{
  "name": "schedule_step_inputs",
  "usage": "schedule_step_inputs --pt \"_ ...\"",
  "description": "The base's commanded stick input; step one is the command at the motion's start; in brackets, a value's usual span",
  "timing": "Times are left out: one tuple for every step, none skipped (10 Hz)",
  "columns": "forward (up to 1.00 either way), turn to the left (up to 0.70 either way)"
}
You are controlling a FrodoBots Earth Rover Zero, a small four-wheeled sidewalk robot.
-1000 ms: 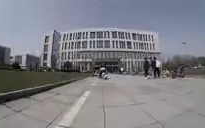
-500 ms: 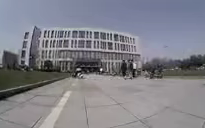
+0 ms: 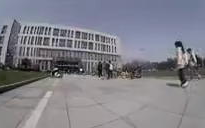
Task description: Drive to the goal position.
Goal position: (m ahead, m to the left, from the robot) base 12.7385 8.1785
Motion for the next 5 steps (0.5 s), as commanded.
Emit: schedule_step_inputs --pt "1.00 -0.03" --pt "1.00 -0.03" --pt "1.00 -0.03" --pt "0.94 -0.03" --pt "0.78 -0.03"
